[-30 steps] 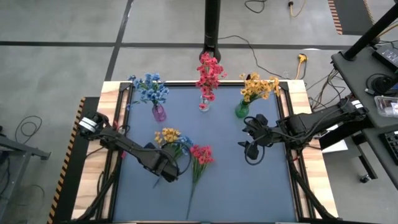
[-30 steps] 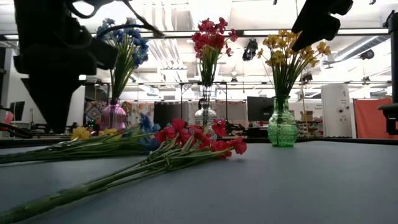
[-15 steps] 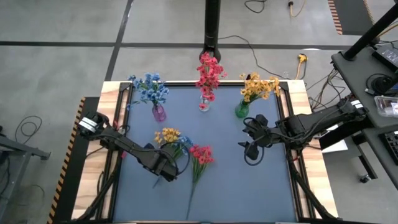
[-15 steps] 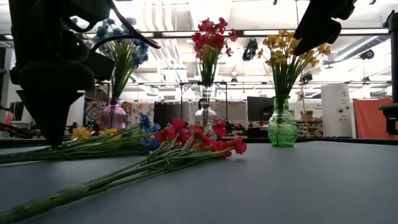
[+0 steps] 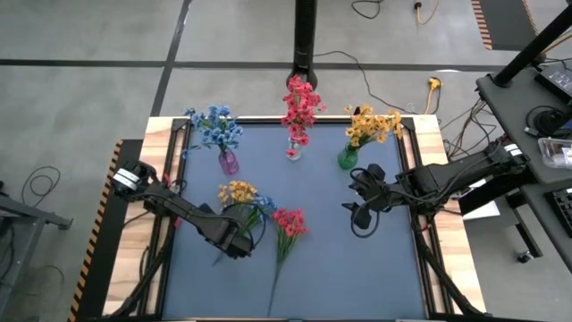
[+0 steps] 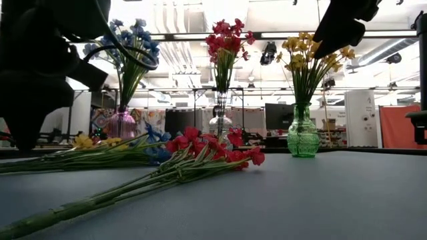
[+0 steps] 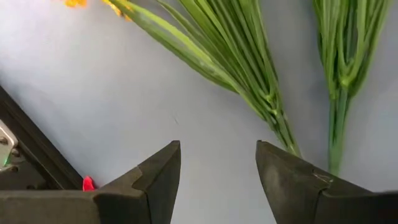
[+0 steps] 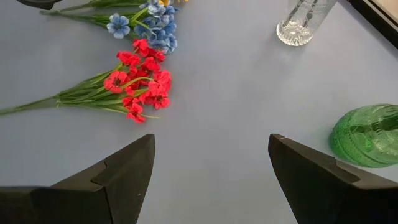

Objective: Sort flowers into vase by color
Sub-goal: Put the yellow flower into the green vase

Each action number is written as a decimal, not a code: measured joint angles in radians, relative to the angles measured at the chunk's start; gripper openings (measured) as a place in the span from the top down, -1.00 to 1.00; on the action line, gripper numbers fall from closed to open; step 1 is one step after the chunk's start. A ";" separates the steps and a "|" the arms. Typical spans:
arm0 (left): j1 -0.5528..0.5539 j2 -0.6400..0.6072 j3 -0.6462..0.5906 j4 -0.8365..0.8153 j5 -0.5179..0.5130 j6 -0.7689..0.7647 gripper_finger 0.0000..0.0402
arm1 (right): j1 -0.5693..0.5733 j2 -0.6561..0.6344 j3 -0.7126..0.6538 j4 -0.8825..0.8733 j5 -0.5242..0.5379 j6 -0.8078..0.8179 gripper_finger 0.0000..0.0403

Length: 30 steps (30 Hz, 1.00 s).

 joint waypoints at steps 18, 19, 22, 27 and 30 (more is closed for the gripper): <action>-0.041 -0.015 0.001 0.234 0.009 0.122 0.05 | -0.002 0.000 -0.004 0.074 0.000 -0.008 -0.51; -0.043 -0.015 0.001 0.237 -0.004 0.122 0.05 | -0.002 0.000 -0.004 0.076 0.000 -0.008 -0.51; -0.043 -0.015 0.001 0.221 -0.034 0.113 0.05 | -0.002 0.000 -0.006 0.075 0.000 -0.009 -0.51; -0.042 -0.015 0.001 0.209 -0.086 0.108 0.05 | -0.002 0.000 -0.008 0.075 0.000 -0.008 -0.51; -0.042 -0.015 0.000 0.209 -0.105 0.108 0.05 | -0.002 0.000 -0.011 0.075 -0.001 -0.007 -0.51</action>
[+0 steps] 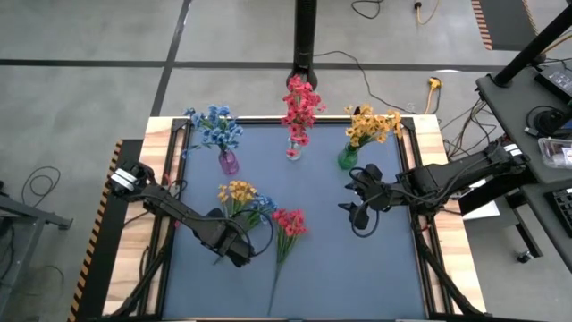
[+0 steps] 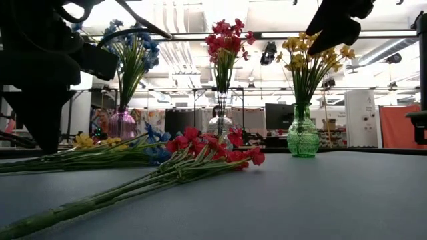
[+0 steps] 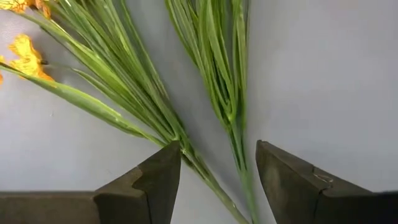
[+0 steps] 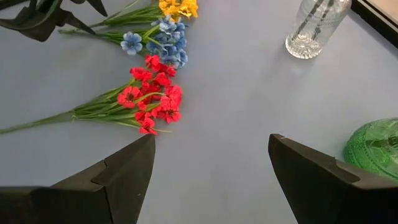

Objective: Sort flowers into vase by color
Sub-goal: Put the yellow flower into the green vase

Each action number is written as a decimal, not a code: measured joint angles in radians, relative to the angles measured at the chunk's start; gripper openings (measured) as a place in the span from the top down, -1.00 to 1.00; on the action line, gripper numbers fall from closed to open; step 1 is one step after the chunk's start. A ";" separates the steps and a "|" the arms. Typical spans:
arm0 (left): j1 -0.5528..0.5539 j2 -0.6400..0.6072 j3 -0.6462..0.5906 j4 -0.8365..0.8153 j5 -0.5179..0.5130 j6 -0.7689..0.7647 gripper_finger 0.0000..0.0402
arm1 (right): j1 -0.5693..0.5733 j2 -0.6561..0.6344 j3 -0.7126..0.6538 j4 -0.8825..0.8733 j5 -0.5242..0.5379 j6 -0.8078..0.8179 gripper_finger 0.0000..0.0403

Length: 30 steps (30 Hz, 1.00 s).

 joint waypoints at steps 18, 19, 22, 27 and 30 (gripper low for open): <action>0.001 0.000 -0.002 -0.018 -0.013 -0.019 0.05 | 0.000 0.000 -0.029 0.000 0.000 -0.003 -0.51; 0.001 0.000 -0.003 -0.024 -0.021 -0.019 0.05 | 0.000 0.000 -0.029 0.000 0.000 -0.003 -0.51; 0.001 0.000 -0.019 -0.059 -0.033 -0.019 0.05 | 0.000 0.000 -0.029 0.000 0.000 -0.003 -0.51; 0.003 0.002 -0.073 -0.072 -0.007 -0.039 0.05 | 0.000 0.000 -0.029 0.001 0.000 -0.003 -0.51; 0.003 0.001 -0.087 -0.068 0.002 -0.059 0.05 | 0.000 0.000 -0.029 0.001 0.000 -0.008 -0.51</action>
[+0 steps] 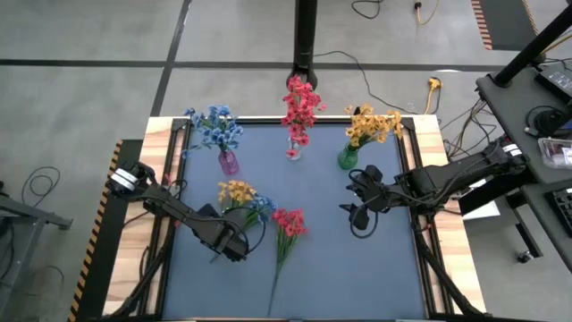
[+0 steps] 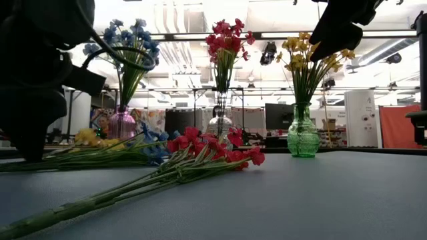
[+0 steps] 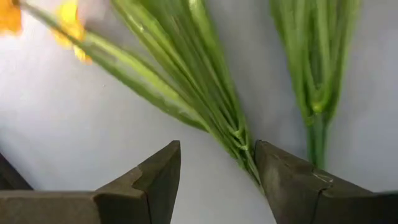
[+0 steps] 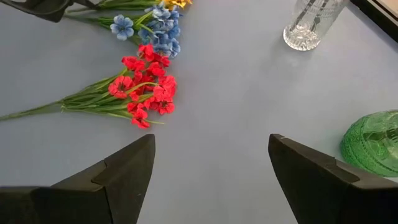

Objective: Sort flowers into vase by color
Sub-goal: Put the yellow flower into the green vase

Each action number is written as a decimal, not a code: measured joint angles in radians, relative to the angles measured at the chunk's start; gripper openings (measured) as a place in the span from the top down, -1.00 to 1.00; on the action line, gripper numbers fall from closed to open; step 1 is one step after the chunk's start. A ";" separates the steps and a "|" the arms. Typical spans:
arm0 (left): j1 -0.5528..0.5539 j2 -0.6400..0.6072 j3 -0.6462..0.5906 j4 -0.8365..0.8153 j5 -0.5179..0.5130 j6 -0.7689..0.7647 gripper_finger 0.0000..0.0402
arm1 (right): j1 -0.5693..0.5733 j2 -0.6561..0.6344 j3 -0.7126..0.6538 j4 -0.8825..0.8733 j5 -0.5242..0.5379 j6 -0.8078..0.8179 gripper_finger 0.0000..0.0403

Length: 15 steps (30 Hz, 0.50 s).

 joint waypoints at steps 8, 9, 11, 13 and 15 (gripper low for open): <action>0.000 -0.004 0.004 -0.001 -0.007 -0.043 0.03 | 0.000 0.000 0.000 0.025 0.000 -0.012 -0.51; 0.000 -0.004 0.004 -0.002 -0.008 -0.044 0.02 | 0.000 0.000 0.000 0.030 0.000 -0.012 -0.51; 0.002 -0.004 0.004 -0.002 -0.008 -0.056 -0.02 | 0.000 0.000 0.000 0.031 0.000 -0.012 -0.51; 0.003 -0.004 0.004 -0.005 -0.009 -0.082 -0.07 | 0.000 0.000 0.000 0.035 0.000 -0.011 -0.51; 0.003 -0.005 0.004 -0.008 -0.009 -0.108 -0.12 | 0.000 0.000 0.000 0.038 0.000 -0.011 -0.51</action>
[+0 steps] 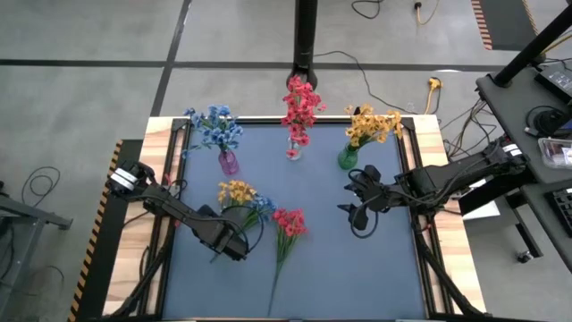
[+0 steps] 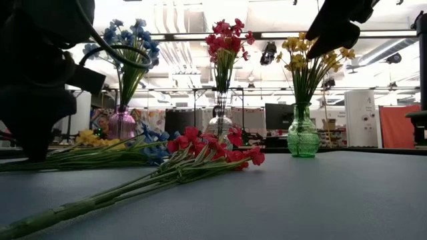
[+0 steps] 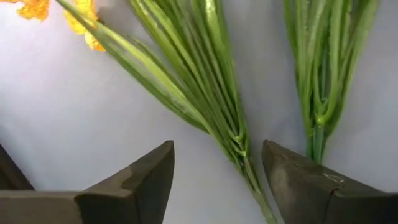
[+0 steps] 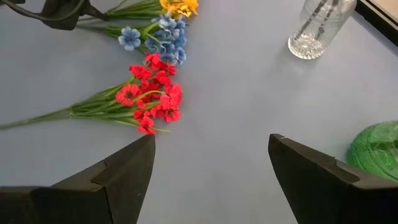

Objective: Sort flowers into vase by color
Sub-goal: Put the yellow flower into the green vase

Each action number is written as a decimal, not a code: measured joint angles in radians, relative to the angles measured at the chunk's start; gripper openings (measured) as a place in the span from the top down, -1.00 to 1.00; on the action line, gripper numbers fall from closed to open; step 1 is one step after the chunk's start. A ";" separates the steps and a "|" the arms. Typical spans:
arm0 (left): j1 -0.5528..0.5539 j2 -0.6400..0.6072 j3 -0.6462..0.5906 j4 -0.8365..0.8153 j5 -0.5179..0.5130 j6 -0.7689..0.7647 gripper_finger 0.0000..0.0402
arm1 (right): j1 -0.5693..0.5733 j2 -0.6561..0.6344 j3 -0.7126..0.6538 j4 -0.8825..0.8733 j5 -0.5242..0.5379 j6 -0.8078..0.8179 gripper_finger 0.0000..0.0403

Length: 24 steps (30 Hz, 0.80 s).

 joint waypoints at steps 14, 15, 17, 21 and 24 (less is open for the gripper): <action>0.000 0.000 -0.017 0.049 -0.001 -0.030 -0.14 | 0.000 0.000 0.000 0.000 0.000 -0.004 -0.51; 0.000 0.000 -0.017 0.047 0.000 -0.039 -0.13 | 0.000 0.000 0.000 0.000 0.000 -0.004 -0.51; -0.001 0.000 -0.017 0.049 0.001 -0.047 -0.11 | 0.000 0.000 0.000 0.000 0.000 -0.004 -0.51; -0.001 0.000 -0.022 0.089 0.002 -0.047 -0.11 | 0.000 0.000 -0.001 -0.001 0.000 -0.023 -0.51; -0.001 0.001 -0.041 0.131 0.001 -0.046 -0.10 | 0.000 0.000 -0.001 -0.001 0.000 -0.033 -0.51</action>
